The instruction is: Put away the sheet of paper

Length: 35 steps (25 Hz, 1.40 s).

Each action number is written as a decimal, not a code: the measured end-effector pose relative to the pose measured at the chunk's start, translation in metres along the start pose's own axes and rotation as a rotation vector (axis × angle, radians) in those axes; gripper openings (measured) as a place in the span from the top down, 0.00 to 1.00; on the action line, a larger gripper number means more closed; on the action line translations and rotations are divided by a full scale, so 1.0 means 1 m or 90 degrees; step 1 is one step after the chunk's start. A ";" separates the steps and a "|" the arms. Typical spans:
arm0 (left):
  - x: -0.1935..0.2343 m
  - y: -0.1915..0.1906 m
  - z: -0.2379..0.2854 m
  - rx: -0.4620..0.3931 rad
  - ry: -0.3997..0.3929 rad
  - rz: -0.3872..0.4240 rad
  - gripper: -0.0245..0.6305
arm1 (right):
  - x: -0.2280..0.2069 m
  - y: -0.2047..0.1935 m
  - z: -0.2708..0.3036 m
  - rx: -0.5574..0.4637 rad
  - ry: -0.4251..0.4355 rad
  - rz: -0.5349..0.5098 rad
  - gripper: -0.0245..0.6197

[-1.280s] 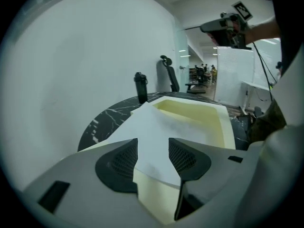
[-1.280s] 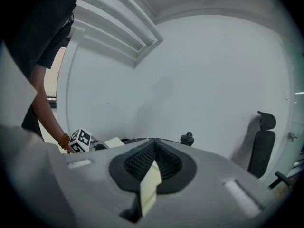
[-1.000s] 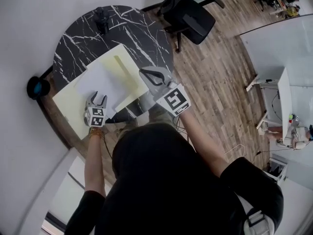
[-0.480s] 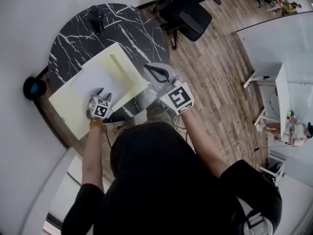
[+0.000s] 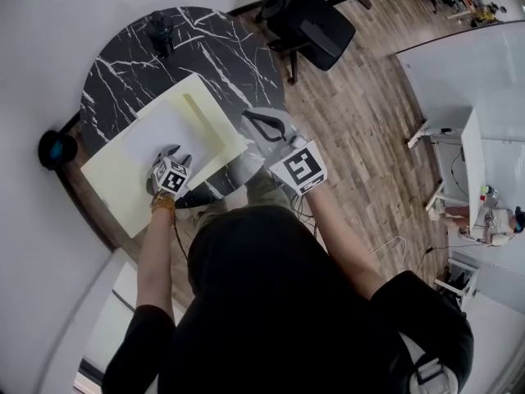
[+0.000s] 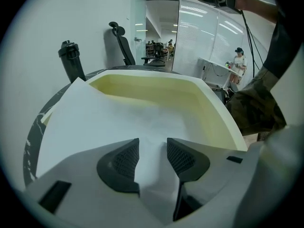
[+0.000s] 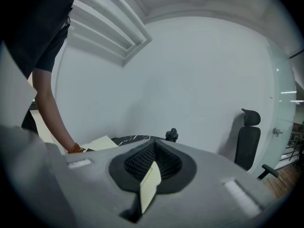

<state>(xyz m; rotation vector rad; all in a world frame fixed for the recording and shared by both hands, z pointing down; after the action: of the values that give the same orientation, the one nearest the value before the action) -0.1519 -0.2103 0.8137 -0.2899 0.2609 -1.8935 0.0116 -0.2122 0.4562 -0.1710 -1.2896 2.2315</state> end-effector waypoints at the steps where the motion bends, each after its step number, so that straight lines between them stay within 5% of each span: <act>1: 0.000 0.002 0.001 0.001 -0.003 0.005 0.67 | 0.000 0.000 -0.001 0.000 -0.001 -0.001 0.96; 20: -0.008 0.041 0.012 0.015 -0.039 0.071 0.86 | -0.030 -0.017 -0.016 0.008 -0.028 0.022 0.96; 22: -0.003 0.046 0.005 -0.002 -0.010 0.087 0.82 | -0.033 -0.017 -0.017 0.001 -0.030 0.016 0.96; 24: 0.009 0.047 -0.004 -0.021 0.025 0.098 0.66 | -0.037 -0.017 -0.018 -0.008 -0.033 0.015 0.96; 27: 0.028 0.040 -0.005 -0.015 0.067 0.104 0.64 | -0.042 -0.019 -0.021 -0.004 -0.038 0.029 0.96; 35: 0.039 0.037 0.011 0.029 0.015 0.082 0.63 | -0.046 -0.031 -0.023 0.014 -0.039 0.035 0.96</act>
<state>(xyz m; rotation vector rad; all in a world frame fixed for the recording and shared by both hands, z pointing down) -0.1282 -0.2597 0.8153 -0.2158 0.2465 -1.7745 0.0708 -0.2062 0.4629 -0.1325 -1.3061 2.3132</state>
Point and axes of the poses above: the fingertips, and each gripper's own axes: z forward along the fingers, x to its left, y out of its top, the point moved 2 cm from there along -z, backward along the fingers, and after that the axes turned 13 degrees about x, right-handed, at the moved point
